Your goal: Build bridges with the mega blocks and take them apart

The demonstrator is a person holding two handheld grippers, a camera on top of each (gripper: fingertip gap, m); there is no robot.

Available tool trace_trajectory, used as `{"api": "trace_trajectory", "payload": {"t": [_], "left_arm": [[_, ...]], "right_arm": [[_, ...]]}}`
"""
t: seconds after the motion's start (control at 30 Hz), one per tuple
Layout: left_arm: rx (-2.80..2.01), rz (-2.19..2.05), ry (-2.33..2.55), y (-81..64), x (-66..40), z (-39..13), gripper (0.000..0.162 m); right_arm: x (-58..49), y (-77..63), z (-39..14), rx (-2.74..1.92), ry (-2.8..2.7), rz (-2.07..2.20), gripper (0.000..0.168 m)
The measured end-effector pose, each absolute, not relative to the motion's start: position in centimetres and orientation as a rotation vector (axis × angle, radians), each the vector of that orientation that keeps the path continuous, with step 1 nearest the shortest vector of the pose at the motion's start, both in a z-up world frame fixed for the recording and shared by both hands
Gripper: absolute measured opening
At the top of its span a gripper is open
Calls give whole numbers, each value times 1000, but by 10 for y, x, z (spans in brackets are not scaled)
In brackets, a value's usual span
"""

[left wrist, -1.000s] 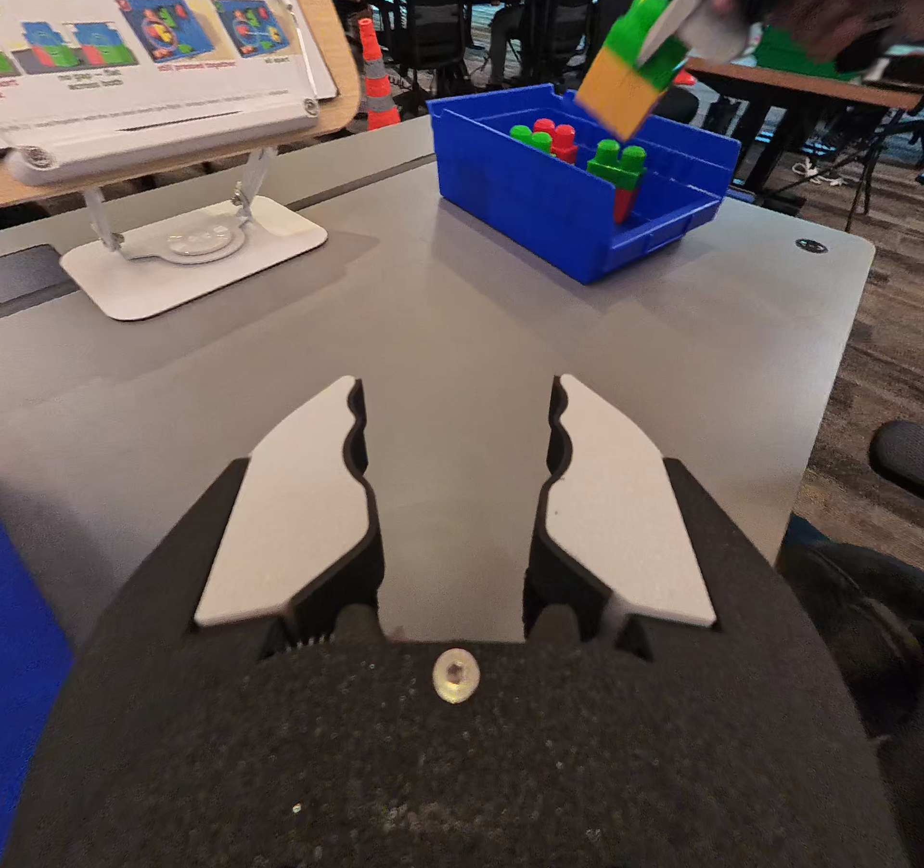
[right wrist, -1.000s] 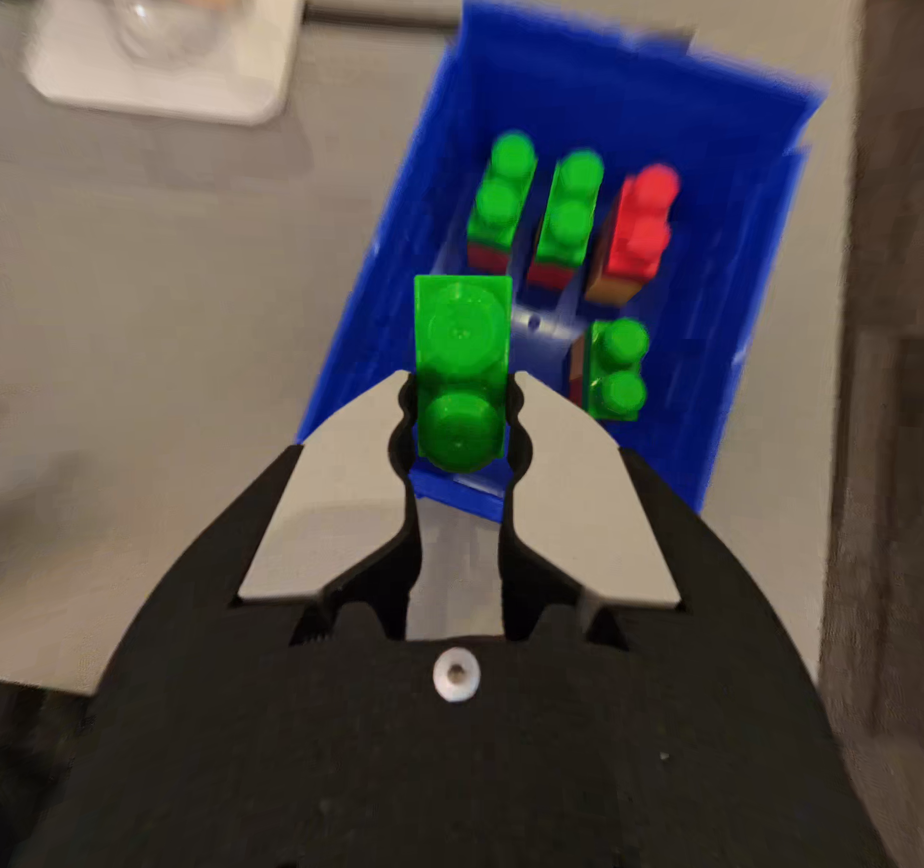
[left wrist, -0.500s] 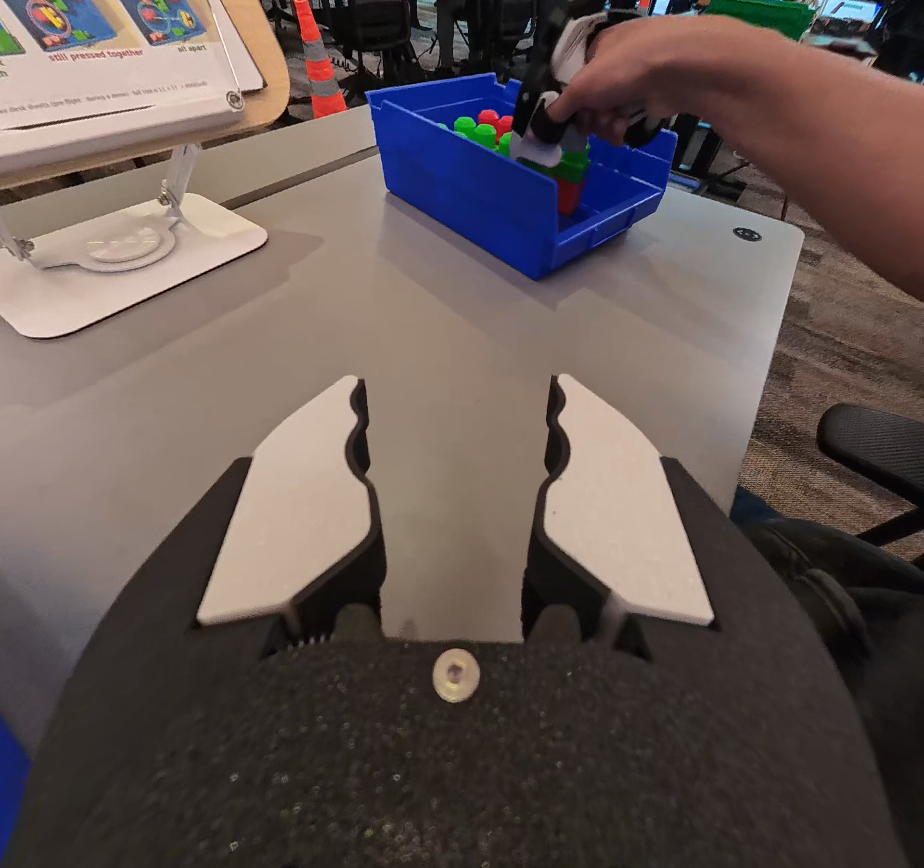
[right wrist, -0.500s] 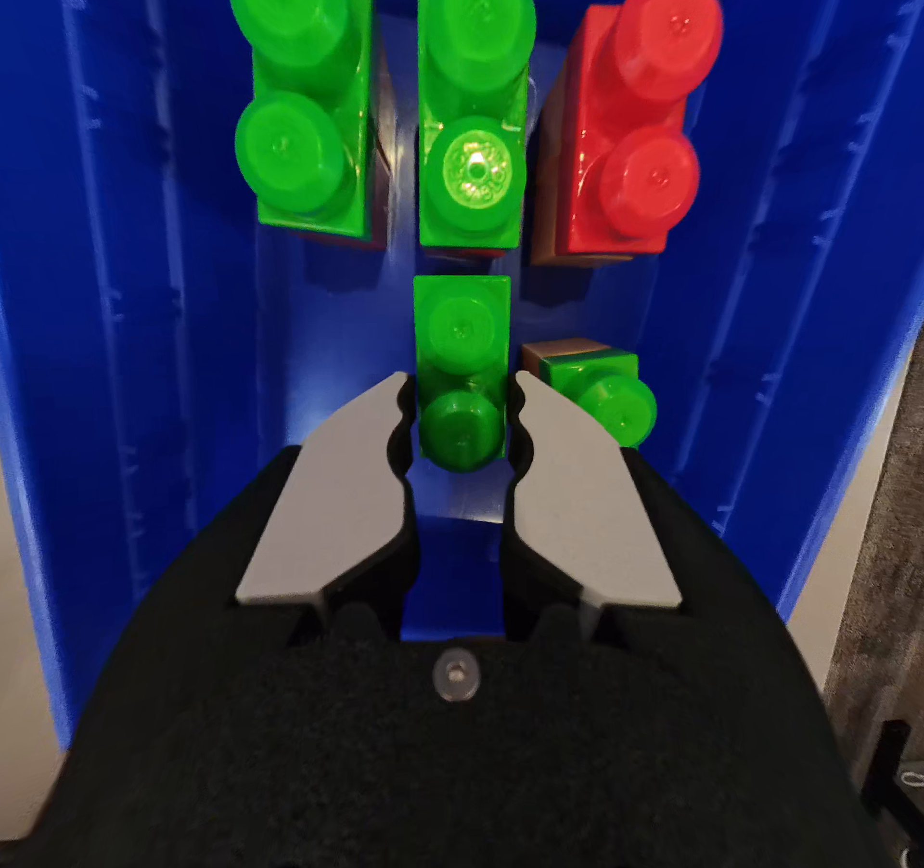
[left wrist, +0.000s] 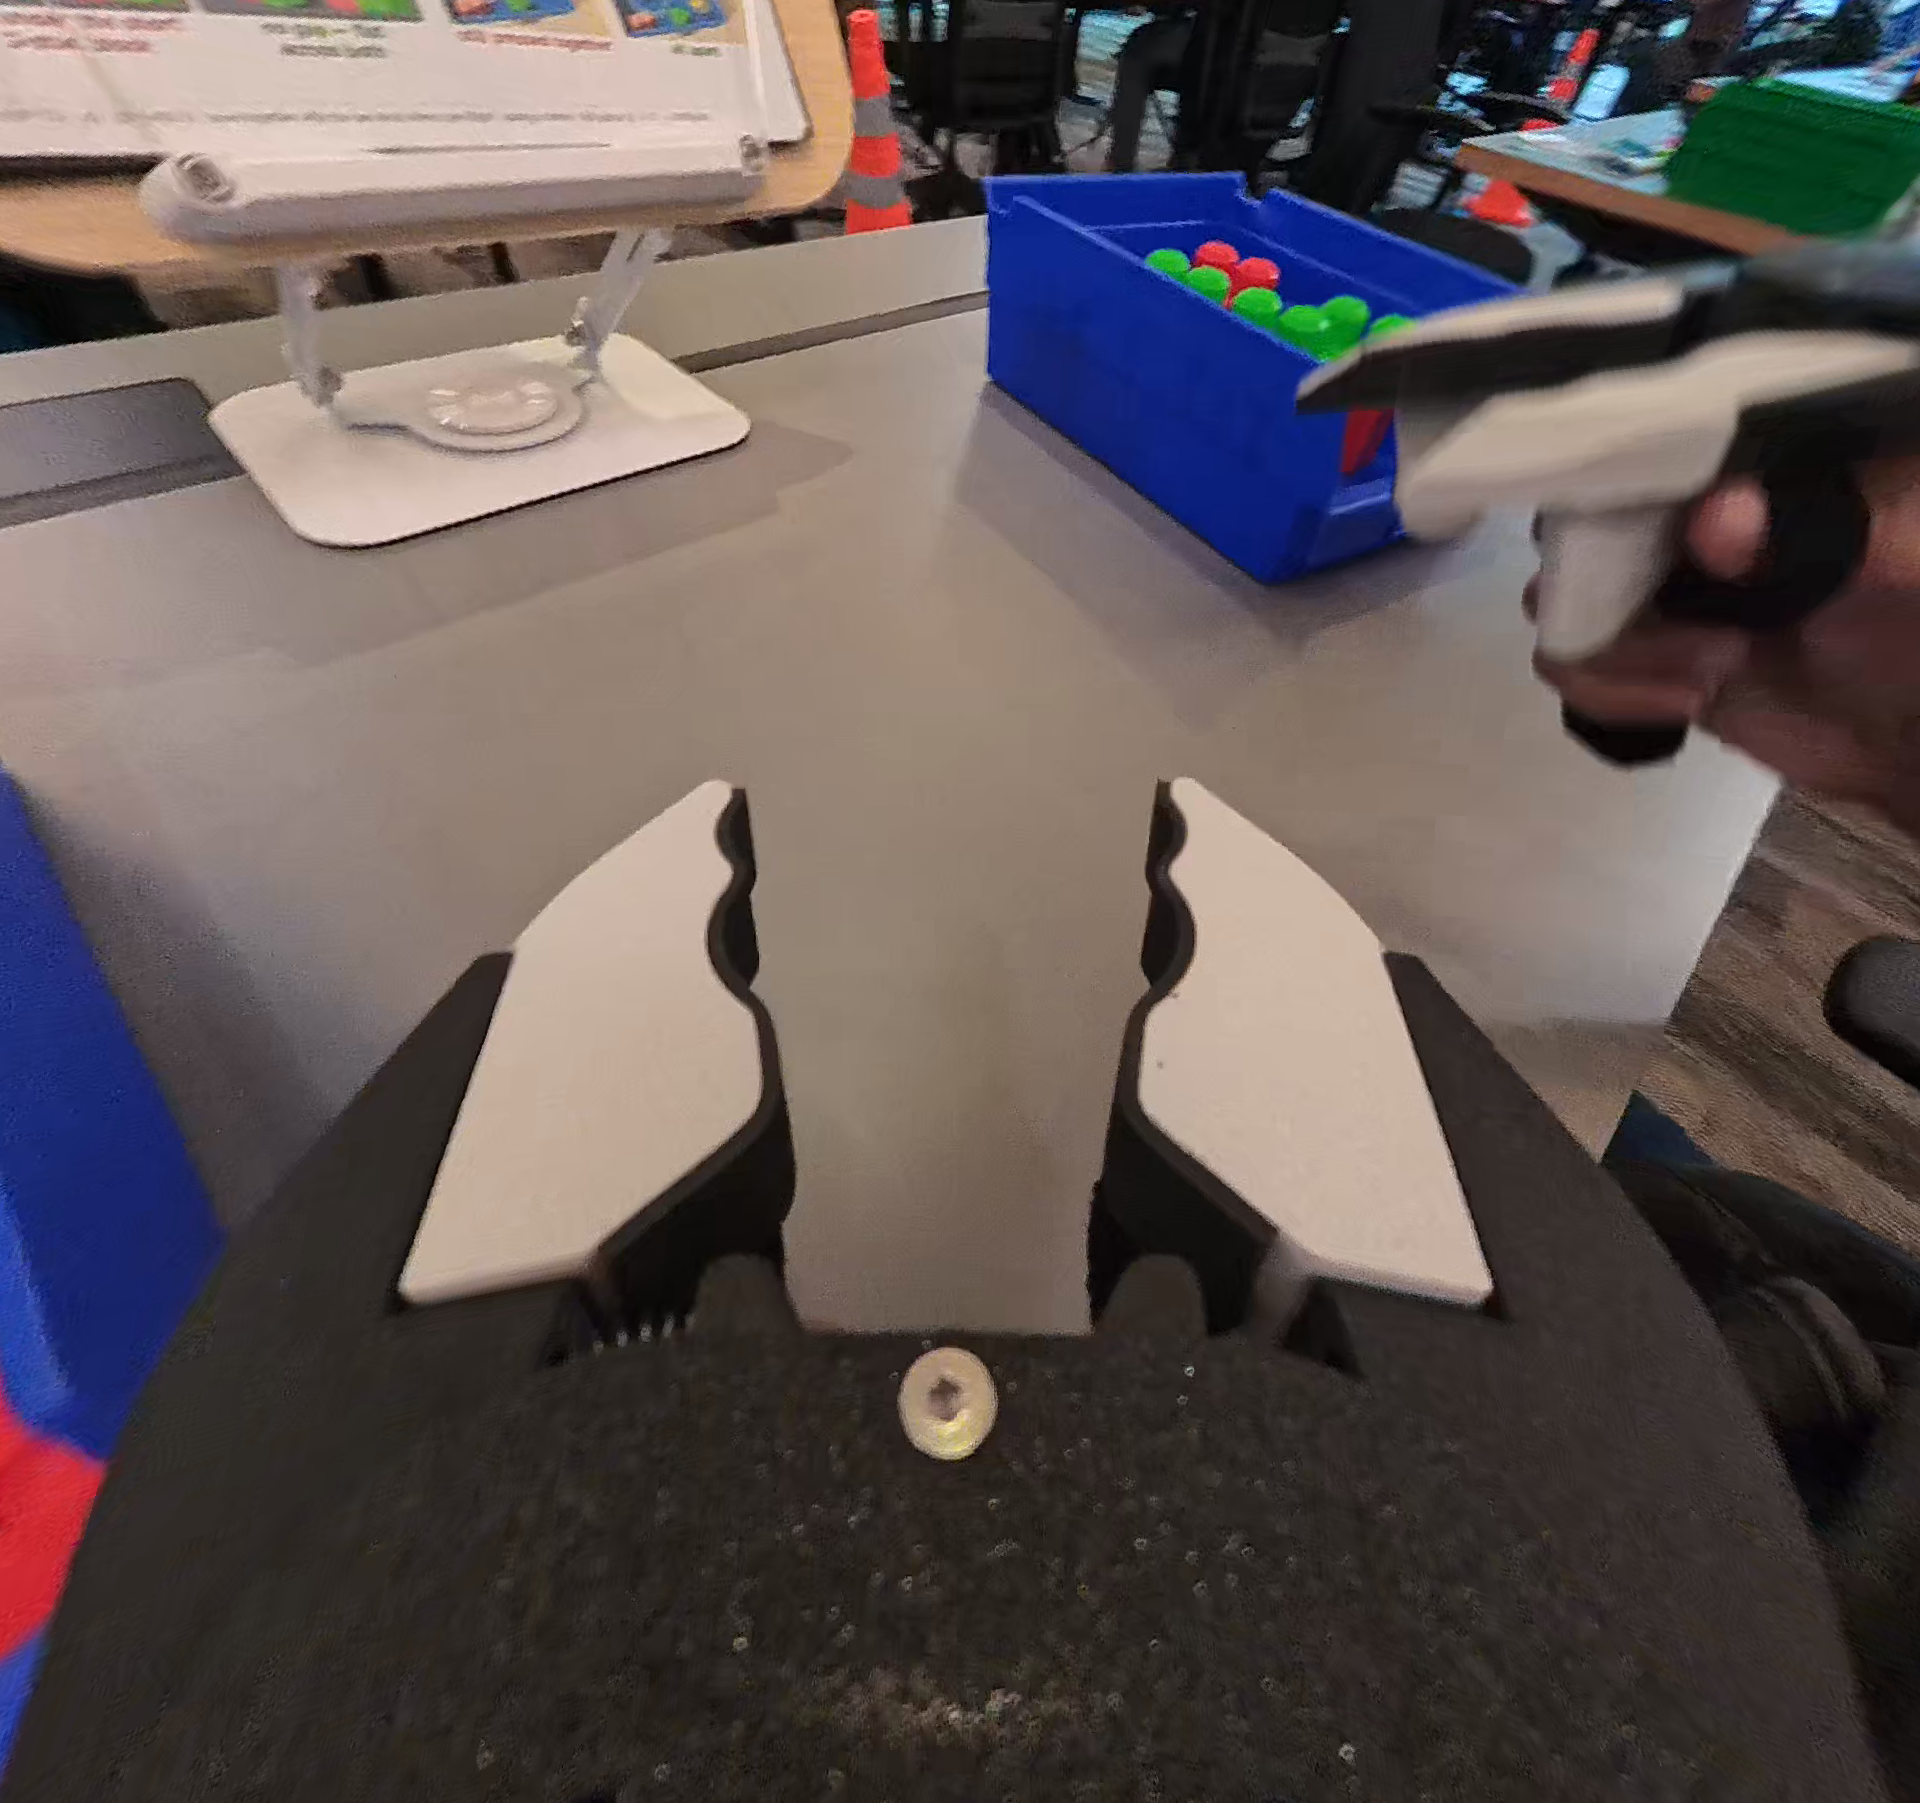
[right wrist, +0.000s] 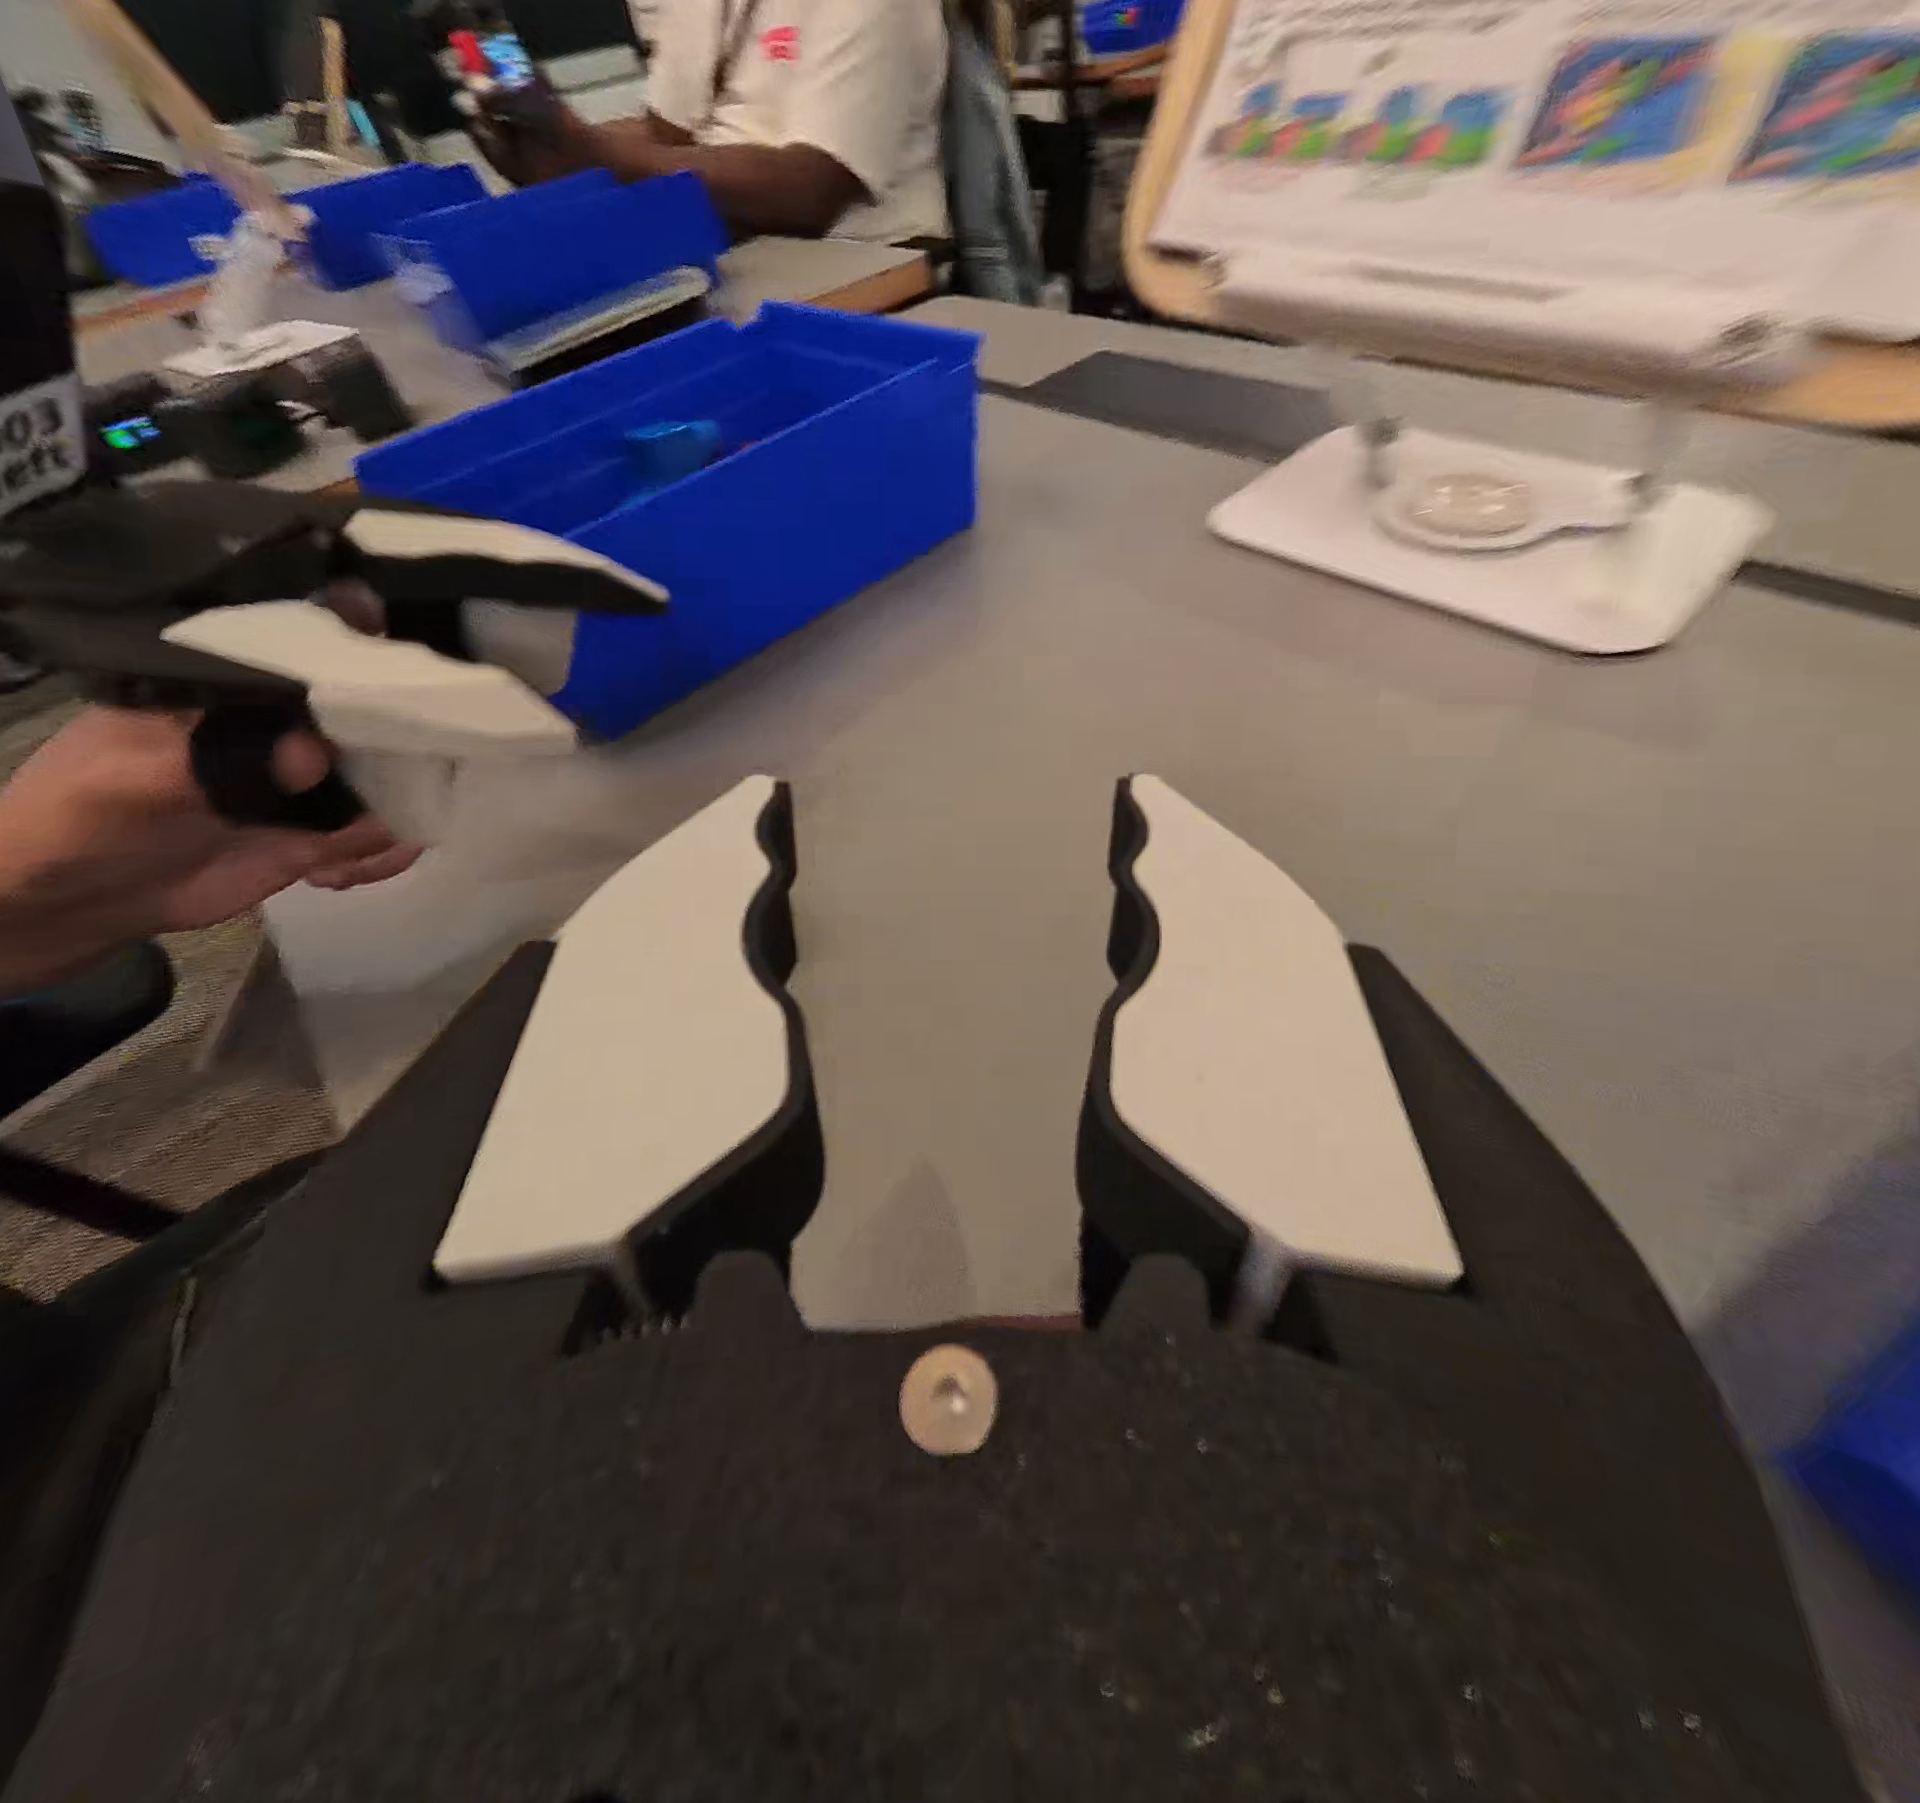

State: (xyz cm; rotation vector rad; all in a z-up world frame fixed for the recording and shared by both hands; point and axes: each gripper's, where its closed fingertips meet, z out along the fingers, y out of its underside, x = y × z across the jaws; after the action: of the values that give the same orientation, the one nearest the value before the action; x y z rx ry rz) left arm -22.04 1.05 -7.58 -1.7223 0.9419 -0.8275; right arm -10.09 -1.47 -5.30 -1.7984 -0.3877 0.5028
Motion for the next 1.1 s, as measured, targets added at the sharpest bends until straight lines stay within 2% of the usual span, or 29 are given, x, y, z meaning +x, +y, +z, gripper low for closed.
{"api": "trace_trajectory", "payload": {"t": [0.13, 0.43, 0.63, 0.87, 1.1], "left_arm": [[-1751, -729, 870, 4, -241, -91, 72], [-1831, -729, 842, -5, -258, -105, 73], [-1808, -735, 896, -10, -267, -86, 72], [-1968, -390, 1116, 58, -374, -49, 70], [-2147, -186, 1532, 114, -397, -107, 69]], "right_arm": [[-128, -31, -88, -1797, -365, 632, 57], [-121, -30, -97, -1813, -365, 657, 53], [-127, -30, -96, -1816, -402, 644, 52], [-127, -32, -99, -1829, -432, 637, 51], [-127, -31, -98, -1838, -428, 653, 50]]}}
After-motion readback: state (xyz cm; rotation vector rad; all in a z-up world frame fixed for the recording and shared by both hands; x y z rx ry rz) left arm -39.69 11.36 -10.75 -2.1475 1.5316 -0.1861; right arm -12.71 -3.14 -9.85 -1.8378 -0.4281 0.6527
